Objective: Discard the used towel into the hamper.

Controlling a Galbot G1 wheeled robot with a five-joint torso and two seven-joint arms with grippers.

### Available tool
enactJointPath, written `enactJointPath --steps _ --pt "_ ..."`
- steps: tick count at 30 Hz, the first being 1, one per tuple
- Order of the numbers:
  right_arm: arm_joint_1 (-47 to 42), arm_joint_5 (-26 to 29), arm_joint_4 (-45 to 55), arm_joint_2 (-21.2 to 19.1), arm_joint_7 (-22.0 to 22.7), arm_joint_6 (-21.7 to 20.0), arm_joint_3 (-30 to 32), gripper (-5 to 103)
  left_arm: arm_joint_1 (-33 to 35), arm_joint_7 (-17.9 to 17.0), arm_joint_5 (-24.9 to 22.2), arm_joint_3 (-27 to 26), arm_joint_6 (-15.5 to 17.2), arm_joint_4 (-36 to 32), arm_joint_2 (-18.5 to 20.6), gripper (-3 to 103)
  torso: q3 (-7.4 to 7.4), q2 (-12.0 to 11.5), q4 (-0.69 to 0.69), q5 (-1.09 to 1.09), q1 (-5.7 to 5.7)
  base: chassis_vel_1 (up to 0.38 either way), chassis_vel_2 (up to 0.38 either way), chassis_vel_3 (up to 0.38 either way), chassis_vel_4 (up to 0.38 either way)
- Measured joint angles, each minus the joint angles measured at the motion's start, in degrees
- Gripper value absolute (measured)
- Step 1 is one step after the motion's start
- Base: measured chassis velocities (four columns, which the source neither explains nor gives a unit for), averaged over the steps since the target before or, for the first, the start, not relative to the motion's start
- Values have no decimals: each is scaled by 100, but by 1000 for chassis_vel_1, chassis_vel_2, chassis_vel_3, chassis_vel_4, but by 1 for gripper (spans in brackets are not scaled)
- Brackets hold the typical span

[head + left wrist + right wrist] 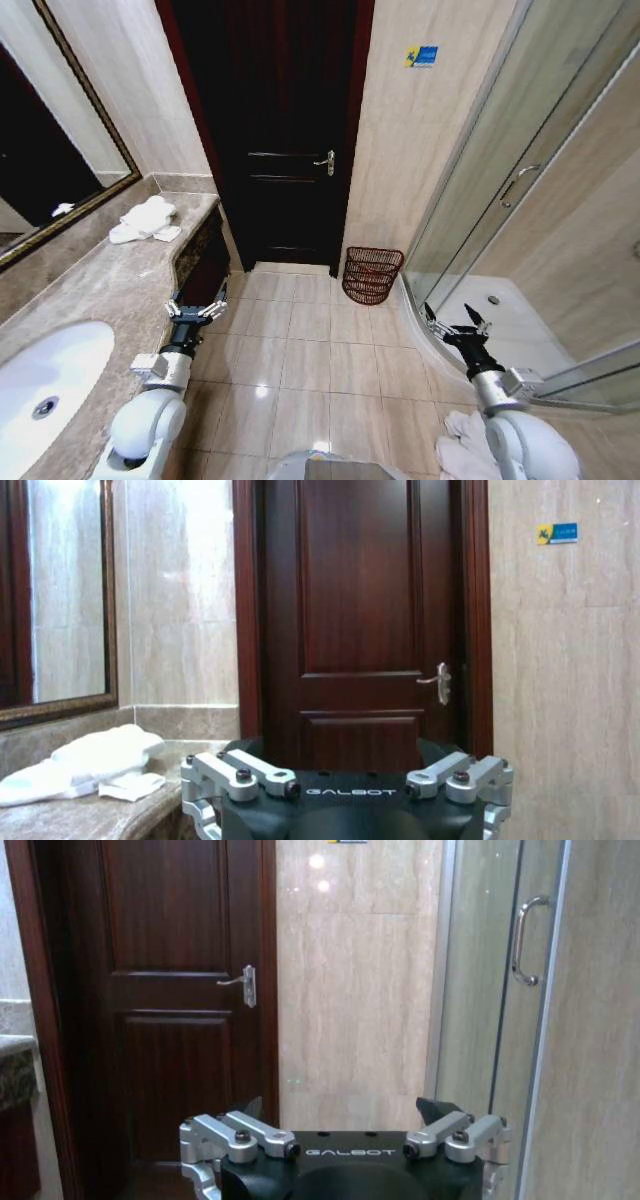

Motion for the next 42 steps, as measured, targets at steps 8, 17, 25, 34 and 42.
enactJointPath --steps 8,17,25,34,42 --pt "-9 15 -42 -10 6 58 8 100 -4 -11 16 12 1 -18 -12 100 0 0 -1 0 0 -26 35 35 -29" --pt "-19 15 -91 -13 8 83 4 100 22 -23 54 34 -33 -11 -49 100 0 0 0 0 1 -76 81 74 -74" --pt "-11 19 -126 -24 6 103 2 100 48 -23 84 34 -33 -16 -61 100 0 0 0 0 1 -54 57 57 -66" --pt "-16 35 -165 -44 -2 137 4 100 64 -22 122 32 -33 -38 -83 100 0 0 -1 1 1 -66 61 71 -72" --pt "-41 47 -181 -57 -11 162 5 100 143 -9 201 26 -89 -65 -129 100 0 0 0 0 0 -37 90 88 -43"
